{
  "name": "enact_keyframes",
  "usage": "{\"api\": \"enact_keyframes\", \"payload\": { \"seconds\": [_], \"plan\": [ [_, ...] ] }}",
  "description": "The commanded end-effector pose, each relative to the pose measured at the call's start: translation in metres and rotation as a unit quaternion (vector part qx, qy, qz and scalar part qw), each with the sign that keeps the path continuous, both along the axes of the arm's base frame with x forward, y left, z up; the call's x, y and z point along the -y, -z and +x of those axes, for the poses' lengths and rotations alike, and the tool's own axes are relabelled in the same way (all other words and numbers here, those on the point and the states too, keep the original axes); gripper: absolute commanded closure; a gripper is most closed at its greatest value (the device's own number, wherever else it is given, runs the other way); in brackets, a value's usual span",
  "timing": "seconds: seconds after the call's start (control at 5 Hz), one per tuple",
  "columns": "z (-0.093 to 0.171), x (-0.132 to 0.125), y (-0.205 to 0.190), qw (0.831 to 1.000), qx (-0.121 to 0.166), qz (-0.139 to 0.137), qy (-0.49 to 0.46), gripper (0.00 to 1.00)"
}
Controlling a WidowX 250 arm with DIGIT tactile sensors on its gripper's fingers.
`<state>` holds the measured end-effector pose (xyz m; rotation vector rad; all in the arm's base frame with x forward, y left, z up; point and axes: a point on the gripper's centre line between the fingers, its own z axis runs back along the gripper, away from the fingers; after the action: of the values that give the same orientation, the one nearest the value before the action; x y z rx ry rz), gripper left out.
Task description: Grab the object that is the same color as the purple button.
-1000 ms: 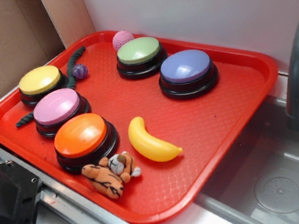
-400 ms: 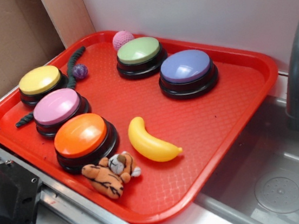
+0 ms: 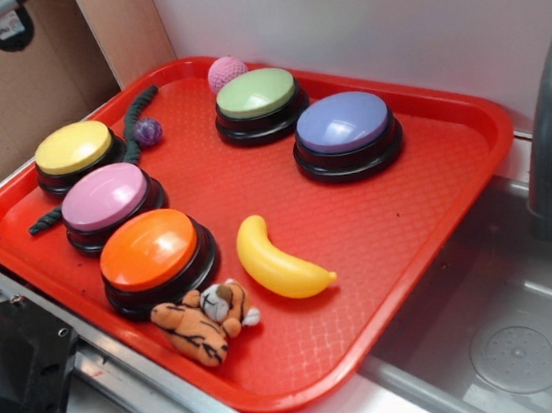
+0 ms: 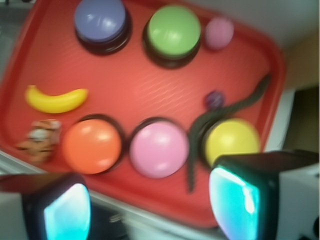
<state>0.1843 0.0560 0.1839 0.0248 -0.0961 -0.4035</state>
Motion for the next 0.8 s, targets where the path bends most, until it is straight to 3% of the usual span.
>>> {"api": "enact_keyframes", "payload": {
  "seconds": [0.0,0.2,0.4,0.6],
  "plan": [
    [0.051,-0.019,0.029,0.995,0.045,0.054,0.077,0.00],
    [0.065,-0.026,0.057,0.994,0.066,0.048,0.073,0.00],
    [0.073,-0.036,0.077,0.994,0.067,0.050,0.073,0.00],
    [0.087,-0.048,0.115,0.993,0.078,0.030,0.078,0.00]
  ]
}}
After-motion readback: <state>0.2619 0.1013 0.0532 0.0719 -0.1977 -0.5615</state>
